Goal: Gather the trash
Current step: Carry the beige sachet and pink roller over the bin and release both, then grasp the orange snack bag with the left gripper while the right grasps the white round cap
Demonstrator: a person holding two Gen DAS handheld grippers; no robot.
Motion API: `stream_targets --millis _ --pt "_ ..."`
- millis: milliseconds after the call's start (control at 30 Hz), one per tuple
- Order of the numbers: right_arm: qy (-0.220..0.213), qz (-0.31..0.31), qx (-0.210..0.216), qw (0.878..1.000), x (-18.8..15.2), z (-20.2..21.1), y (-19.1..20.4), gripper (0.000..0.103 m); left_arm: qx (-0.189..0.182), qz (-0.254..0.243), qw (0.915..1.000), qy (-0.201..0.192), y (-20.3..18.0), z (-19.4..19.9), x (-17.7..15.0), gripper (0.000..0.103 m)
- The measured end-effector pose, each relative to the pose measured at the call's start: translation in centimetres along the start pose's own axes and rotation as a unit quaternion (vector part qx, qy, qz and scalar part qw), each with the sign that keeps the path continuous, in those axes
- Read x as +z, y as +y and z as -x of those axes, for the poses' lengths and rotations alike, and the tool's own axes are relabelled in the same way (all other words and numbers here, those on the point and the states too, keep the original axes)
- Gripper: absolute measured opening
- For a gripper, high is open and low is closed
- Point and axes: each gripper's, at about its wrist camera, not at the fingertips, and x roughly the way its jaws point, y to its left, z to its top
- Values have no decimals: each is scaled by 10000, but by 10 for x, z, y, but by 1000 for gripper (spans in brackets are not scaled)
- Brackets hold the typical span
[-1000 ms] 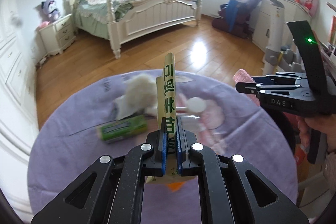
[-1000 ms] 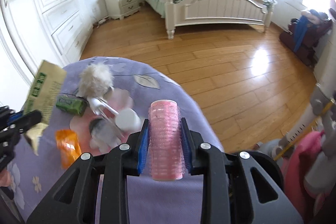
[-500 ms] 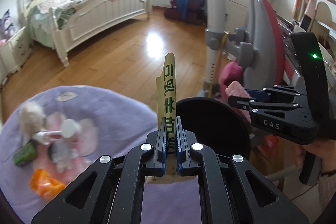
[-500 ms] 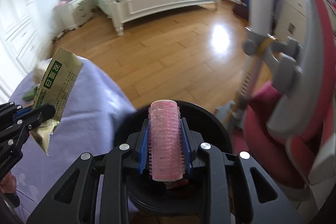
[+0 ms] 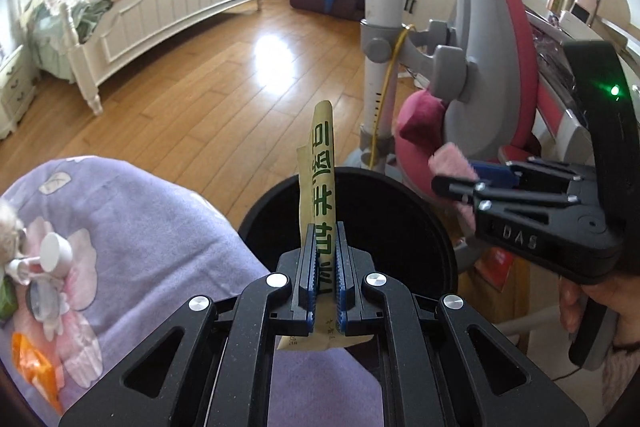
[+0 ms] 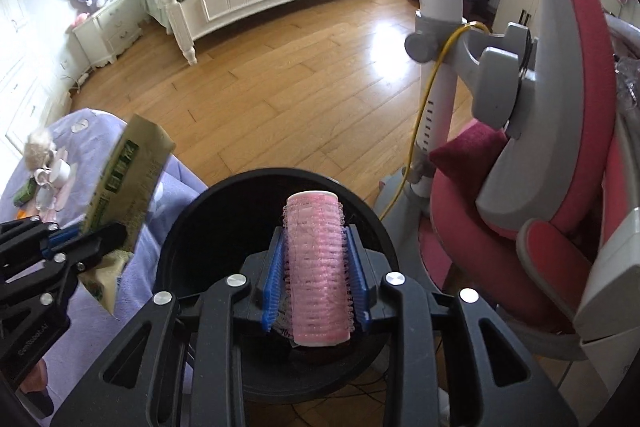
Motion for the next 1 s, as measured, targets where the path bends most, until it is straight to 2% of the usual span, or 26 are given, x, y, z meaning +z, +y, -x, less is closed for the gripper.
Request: stream_targets --millis 33,67,100,133,167,300,433,567,667,767,800,900,1000 --pt "5 -51 19 10000 0 0 0 54 10 6 10000 3 1 0 0 9" --pt "-29 -78 -2 10000 1 -1 -2 65 11 6 10000 10 2 0 0 19" --pt "-94 -85 -74 9999 2 1 -1 68 55 12 10000 -3 2 0 1 28" --pt "-145 -85 -107 9998 2 4 -1 69 150 40 9999 -63 3 2 1 46" --pt "-153 -91 -94 9998 3 4 -1 69 215 74 9997 -130 5 5 1 54" --pt "-216 -99 -110 9997 10 9 1 69 166 150 9994 -252 12 17 1 55" --pt "-281 1 -8 9996 16 11 14 69 419 77 9985 -346 27 36 -8 55" --pt "-329 315 361 9983 24 9 53 69 998 178 9937 -472 69 73 -35 59" --pt "-306 574 647 9958 30 3 88 68 1497 379 9867 -505 108 99 -58 62" --pt "-302 875 901 9916 34 -1 126 68 1999 1038 9736 -371 159 122 -86 63" --pt "-296 998 1000 9895 35 -3 141 68 2083 1475 9662 -354 180 131 -99 63" --pt "-264 1276 1182 9844 36 -7 175 68 2049 2212 9529 -327 213 140 -119 63" --pt "-204 1520 1314 9794 35 -10 204 68 1962 2423 9500 -179 228 131 -126 63"
